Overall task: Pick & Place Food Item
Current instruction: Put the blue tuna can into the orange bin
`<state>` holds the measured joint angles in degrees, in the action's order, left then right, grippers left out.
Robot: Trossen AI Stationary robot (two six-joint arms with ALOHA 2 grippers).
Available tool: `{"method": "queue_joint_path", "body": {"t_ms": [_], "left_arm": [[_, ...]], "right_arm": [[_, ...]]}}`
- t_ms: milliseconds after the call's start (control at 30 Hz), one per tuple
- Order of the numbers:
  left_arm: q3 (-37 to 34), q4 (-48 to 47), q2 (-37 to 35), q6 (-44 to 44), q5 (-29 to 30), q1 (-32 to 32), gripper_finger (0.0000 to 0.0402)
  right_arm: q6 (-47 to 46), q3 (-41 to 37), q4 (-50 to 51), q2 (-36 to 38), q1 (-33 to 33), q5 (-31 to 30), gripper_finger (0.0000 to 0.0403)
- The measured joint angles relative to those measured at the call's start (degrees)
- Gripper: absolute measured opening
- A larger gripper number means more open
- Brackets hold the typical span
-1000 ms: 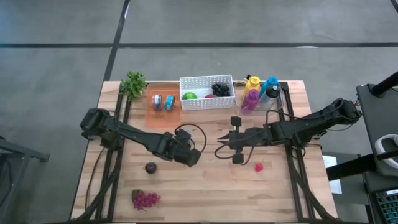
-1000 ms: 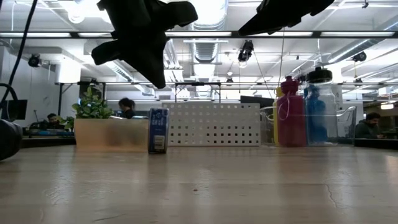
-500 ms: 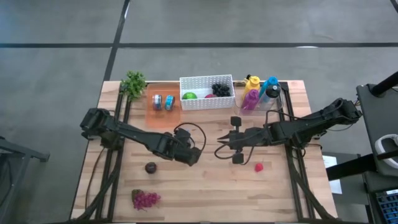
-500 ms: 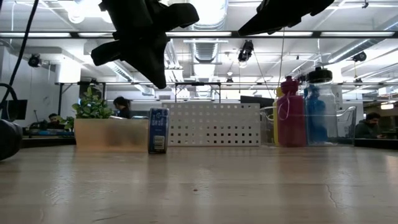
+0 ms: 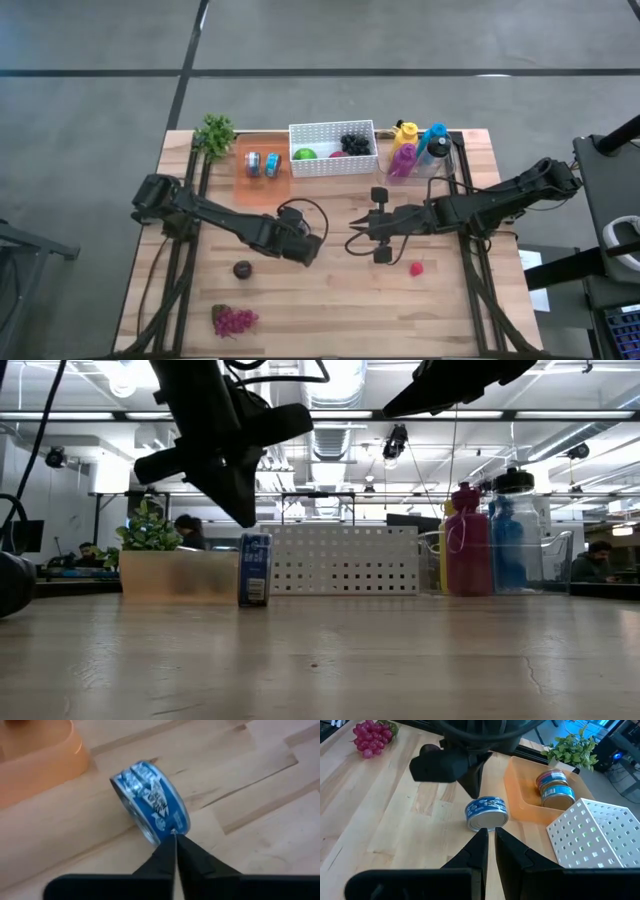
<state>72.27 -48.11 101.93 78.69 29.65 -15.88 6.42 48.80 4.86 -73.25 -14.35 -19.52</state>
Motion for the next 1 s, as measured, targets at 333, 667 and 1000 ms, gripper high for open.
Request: {"method": "queue_joint_path", "body": {"t_ms": [333, 667, 1000], "left_arm": [[0.15, 0.49, 1.14, 1.86, -1.1, -0.02, 0.016], [1.28, 0.43, 4.14, 3.9, 1.41, 1.34, 0.0278], [2.07, -1.25, 8.37, 5.82, 1.89, 4.08, 0.0328]], "right_arm": [[0.02, 0.0, 0.37, 0.0, 0.02, 0.01, 0.0028], [0.02, 0.0, 0.41, 0.0, 0.0, 0.01, 0.0028], [0.02, 0.0, 0.42, 0.0, 0.02, 0.01, 0.0028]]}}
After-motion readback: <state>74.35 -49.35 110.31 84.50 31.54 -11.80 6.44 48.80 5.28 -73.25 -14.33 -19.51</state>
